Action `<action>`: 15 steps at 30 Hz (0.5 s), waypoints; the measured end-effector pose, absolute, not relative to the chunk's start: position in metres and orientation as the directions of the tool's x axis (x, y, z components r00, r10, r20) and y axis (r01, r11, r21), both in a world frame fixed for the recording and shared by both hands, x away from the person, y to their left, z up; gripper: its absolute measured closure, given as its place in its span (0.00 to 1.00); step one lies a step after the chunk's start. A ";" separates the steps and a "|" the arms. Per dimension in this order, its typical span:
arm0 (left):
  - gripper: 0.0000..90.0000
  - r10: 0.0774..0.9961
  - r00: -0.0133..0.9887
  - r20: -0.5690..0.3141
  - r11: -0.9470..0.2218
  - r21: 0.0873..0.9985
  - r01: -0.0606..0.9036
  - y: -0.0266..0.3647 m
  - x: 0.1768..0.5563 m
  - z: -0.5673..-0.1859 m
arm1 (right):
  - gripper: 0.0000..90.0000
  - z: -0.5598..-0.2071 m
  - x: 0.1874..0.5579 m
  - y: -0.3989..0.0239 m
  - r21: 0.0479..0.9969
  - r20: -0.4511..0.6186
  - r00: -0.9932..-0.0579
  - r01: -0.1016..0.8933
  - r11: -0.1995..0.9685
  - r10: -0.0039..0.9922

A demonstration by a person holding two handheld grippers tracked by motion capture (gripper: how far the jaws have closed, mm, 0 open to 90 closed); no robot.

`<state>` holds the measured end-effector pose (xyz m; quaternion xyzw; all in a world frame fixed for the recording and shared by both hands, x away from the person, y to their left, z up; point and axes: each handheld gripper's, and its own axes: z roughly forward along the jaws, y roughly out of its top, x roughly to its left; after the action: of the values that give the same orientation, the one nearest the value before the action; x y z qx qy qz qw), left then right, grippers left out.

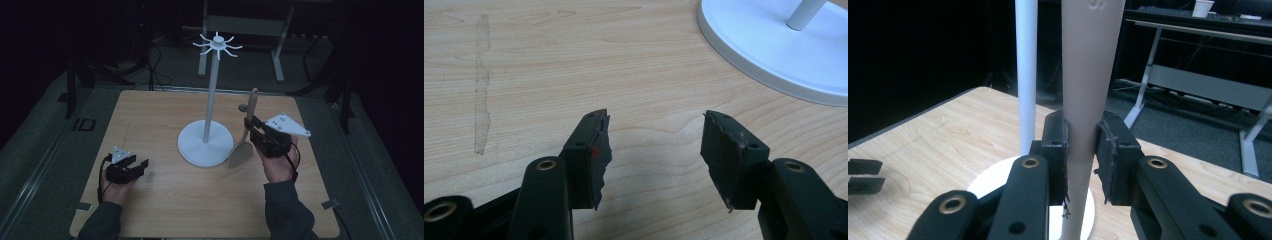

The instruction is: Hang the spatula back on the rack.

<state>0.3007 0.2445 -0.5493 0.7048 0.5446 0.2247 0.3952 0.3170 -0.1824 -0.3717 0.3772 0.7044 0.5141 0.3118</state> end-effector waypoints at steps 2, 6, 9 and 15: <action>0.50 0.945 0.306 -0.113 -0.095 0.802 0.589 0.245 0.301 -0.549 | 0.84 -0.369 0.318 -0.182 0.961 -0.054 -0.522 0.205 0.187 0.851; 0.50 0.946 0.307 -0.109 -0.099 0.801 0.590 0.245 0.301 -0.549 | 0.84 -0.364 0.318 -0.181 0.963 -0.063 -0.527 0.191 0.190 0.847; 0.50 0.946 0.306 -0.109 -0.098 0.802 0.590 0.245 0.300 -0.549 | 0.84 -0.362 0.319 -0.181 0.963 -0.069 -0.529 0.186 0.195 0.846; 0.50 0.946 0.306 -0.108 -0.099 0.802 0.589 0.245 0.300 -0.549 | 0.84 -0.358 0.322 -0.179 0.964 -0.073 -0.540 0.178 0.199 0.838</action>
<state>0.3004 0.2453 -0.5489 0.7056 0.5437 0.2267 0.3938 0.3221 -0.1795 -0.3582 0.3597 0.7064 0.5207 0.3170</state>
